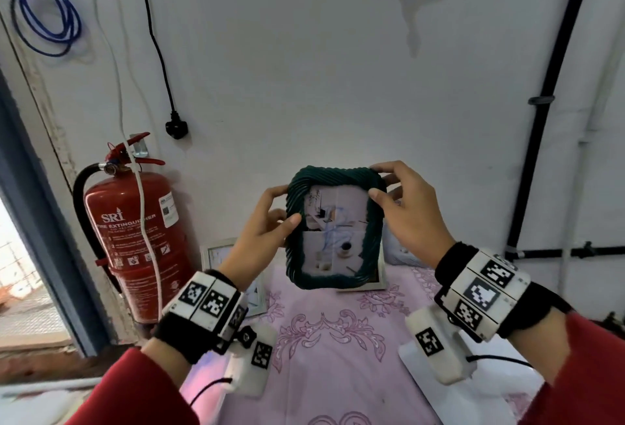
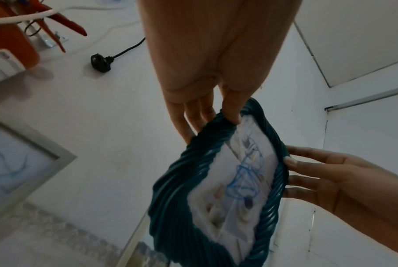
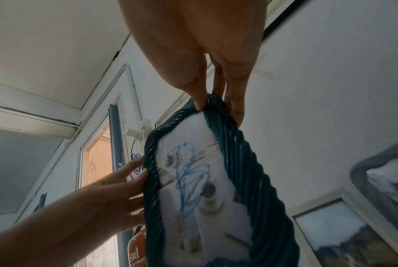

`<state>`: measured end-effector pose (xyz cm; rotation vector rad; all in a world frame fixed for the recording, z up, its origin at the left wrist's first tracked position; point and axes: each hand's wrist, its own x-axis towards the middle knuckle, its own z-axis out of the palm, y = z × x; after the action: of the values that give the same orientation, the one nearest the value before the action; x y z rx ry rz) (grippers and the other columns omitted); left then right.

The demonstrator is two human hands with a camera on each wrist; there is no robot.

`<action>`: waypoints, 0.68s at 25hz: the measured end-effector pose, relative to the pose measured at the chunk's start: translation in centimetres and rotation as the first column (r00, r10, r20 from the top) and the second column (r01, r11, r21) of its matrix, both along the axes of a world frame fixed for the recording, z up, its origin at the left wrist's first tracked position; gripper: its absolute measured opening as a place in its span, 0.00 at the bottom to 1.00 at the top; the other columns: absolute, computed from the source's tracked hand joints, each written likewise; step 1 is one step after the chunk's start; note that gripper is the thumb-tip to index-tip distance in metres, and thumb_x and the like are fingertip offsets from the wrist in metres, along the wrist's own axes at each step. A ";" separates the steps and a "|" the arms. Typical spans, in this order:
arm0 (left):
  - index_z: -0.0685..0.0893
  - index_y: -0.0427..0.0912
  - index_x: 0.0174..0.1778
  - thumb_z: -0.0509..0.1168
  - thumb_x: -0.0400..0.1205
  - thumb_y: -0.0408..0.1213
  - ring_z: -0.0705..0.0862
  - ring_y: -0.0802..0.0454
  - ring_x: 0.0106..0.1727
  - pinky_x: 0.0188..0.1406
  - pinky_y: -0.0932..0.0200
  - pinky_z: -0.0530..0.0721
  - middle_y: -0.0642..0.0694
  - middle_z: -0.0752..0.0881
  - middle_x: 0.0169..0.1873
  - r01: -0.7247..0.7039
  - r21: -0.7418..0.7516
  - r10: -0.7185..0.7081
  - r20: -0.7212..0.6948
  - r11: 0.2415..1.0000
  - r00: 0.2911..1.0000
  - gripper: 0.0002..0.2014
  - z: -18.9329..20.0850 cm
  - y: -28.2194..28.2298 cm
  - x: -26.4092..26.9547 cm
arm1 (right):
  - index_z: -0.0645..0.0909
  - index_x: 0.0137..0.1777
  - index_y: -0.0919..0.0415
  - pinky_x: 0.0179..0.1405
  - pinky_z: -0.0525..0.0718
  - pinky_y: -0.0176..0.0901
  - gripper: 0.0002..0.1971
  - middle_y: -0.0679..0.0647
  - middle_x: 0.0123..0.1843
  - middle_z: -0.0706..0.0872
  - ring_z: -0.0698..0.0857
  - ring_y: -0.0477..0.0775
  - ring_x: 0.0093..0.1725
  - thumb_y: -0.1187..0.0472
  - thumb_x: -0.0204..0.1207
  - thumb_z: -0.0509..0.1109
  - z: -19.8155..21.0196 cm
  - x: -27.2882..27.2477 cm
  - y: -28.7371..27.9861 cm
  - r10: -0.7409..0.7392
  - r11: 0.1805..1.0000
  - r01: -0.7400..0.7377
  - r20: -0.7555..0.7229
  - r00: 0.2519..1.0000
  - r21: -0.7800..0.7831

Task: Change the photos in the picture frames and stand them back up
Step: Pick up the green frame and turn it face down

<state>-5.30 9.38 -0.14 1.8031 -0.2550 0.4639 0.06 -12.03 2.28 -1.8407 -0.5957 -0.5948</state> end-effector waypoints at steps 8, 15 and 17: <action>0.74 0.56 0.61 0.59 0.84 0.31 0.88 0.56 0.40 0.34 0.63 0.85 0.47 0.90 0.40 0.019 -0.251 -0.021 -0.005 0.968 1.000 0.15 -4.6 -3.0 -2.4 | 0.62 0.72 0.40 0.43 0.86 0.32 0.28 0.52 0.58 0.83 0.87 0.45 0.52 0.60 0.77 0.69 -5.9 -2.3 -2.3 0.381 0.902 -0.282 -0.297 0.876 0.326; 0.73 0.44 0.67 0.59 0.84 0.30 0.86 0.58 0.34 0.29 0.65 0.84 0.44 0.88 0.38 -0.062 -0.319 0.012 -0.157 0.946 0.988 0.16 -7.6 -4.1 -3.1 | 0.69 0.72 0.50 0.52 0.88 0.45 0.24 0.59 0.58 0.89 0.88 0.59 0.57 0.67 0.78 0.65 -11.9 -3.9 -3.4 0.596 0.778 -0.327 -0.466 0.654 0.536; 0.74 0.43 0.68 0.60 0.84 0.30 0.86 0.58 0.34 0.29 0.65 0.84 0.42 0.88 0.38 -0.085 -0.326 0.020 -0.198 0.942 0.980 0.16 -8.4 -4.1 -3.1 | 0.70 0.71 0.50 0.52 0.88 0.45 0.23 0.59 0.56 0.90 0.89 0.57 0.53 0.69 0.79 0.64 -12.9 -4.6 -3.5 0.602 0.765 -0.292 -0.476 0.640 0.574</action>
<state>-8.41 5.30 -8.54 1.5106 0.0080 0.3436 -4.53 -15.52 -10.60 -1.2380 -0.3852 0.2604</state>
